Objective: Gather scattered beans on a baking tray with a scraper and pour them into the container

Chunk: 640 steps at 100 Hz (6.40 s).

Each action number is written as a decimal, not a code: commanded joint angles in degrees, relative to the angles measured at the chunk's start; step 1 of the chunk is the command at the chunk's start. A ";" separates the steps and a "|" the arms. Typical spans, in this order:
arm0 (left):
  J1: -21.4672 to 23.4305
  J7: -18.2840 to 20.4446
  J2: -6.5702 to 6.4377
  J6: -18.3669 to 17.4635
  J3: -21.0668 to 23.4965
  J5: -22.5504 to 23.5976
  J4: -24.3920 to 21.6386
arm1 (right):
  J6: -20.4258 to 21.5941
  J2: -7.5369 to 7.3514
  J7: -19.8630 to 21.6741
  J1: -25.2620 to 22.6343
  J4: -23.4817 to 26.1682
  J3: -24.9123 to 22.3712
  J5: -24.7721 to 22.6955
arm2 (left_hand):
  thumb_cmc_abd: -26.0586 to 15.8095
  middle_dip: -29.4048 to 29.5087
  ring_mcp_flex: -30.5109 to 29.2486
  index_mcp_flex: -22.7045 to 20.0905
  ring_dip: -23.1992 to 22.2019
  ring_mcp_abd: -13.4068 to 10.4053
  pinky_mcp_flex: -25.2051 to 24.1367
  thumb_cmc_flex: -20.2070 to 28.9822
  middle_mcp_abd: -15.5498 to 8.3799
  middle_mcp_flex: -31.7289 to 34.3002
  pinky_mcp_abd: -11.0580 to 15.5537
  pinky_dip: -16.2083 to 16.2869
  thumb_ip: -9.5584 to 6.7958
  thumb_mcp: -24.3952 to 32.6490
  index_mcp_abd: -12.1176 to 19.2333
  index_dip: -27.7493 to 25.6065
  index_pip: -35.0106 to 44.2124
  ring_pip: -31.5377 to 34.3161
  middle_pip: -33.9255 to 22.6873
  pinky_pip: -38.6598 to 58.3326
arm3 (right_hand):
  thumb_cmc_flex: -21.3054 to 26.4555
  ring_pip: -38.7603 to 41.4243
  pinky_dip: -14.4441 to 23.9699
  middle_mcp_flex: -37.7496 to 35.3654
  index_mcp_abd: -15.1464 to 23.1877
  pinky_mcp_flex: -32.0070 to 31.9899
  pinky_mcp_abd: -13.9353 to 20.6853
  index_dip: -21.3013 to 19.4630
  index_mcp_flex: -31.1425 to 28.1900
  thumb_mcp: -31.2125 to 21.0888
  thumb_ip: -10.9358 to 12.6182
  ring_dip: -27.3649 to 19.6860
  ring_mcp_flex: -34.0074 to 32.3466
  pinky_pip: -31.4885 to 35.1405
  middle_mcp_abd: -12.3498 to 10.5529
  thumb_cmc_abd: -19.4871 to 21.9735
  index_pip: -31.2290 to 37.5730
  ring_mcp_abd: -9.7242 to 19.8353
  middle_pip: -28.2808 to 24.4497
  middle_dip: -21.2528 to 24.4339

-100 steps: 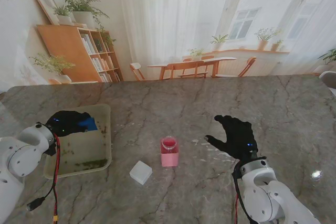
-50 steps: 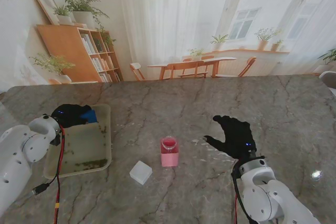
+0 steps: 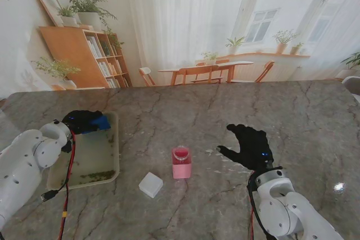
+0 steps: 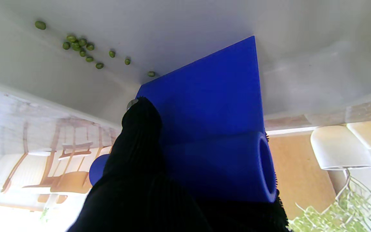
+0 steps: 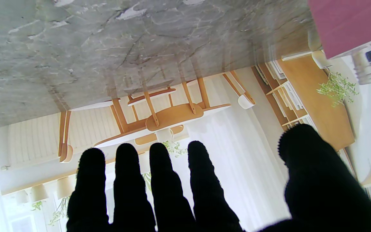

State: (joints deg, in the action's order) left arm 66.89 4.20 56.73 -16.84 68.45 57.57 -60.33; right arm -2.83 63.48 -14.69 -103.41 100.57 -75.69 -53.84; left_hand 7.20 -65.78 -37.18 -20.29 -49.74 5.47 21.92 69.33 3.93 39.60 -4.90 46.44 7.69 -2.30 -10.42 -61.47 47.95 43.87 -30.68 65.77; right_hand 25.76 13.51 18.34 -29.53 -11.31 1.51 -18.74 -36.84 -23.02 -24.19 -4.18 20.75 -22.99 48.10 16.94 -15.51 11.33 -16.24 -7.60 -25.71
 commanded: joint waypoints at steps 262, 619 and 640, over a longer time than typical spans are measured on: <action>22.36 19.10 -0.36 -4.48 9.74 -8.78 -19.88 | -0.59 0.41 -2.24 -1.62 0.13 -1.62 0.45 | 2.29 -2.61 -5.29 -8.49 0.16 0.25 2.53 4.63 -1.86 9.14 -0.42 0.59 -3.47 3.41 3.78 2.65 -0.08 -0.60 4.61 -0.50 | 0.34 0.37 -0.39 0.01 0.46 -0.13 -0.89 -0.52 0.14 0.81 1.73 0.55 -0.82 1.08 -0.90 1.57 0.02 0.20 -0.33 -0.97; 4.55 -1.51 -1.10 -7.64 7.82 5.87 -0.38 | 0.17 -0.24 1.58 0.86 -1.01 0.81 0.37 | -5.27 -0.53 2.20 3.26 4.01 -2.82 -1.83 4.63 -3.24 -2.05 0.74 -5.79 -3.62 2.70 4.13 2.71 4.03 -4.39 4.48 -7.95 | 0.31 0.38 -0.40 0.07 0.43 -0.28 -0.78 -0.53 0.35 0.90 1.74 0.53 -0.69 1.05 -0.77 1.75 -0.08 0.21 -0.33 -0.99; 4.63 -0.09 -0.79 -5.98 7.62 3.29 0.44 | 0.20 -0.28 1.82 1.02 -1.05 0.99 0.41 | -5.28 1.22 1.02 2.71 5.63 -2.69 -1.48 4.64 -2.98 -1.59 0.00 -6.73 -3.69 2.00 4.51 2.74 3.68 -6.55 5.81 -9.08 | 0.36 0.37 -0.40 0.06 0.39 -0.24 -0.81 -0.53 0.31 0.87 1.75 0.53 -0.67 1.04 -0.77 1.75 -0.07 0.19 -0.33 -0.99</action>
State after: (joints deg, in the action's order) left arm 71.37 3.47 55.54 -23.67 76.42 61.21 -60.51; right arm -2.94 63.34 -13.75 -102.42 99.72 -74.84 -53.48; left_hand 7.19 -65.15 -35.90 -17.79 -44.91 3.87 20.39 69.30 1.73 37.69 -3.72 40.99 7.70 -1.71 -7.08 -59.23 50.78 38.31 -25.05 57.37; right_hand 25.76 13.52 18.34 -29.53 -11.30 1.53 -18.74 -36.84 -23.02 -24.19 -4.17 20.78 -23.01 48.49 16.91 -15.50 11.32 -16.24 -7.60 -25.71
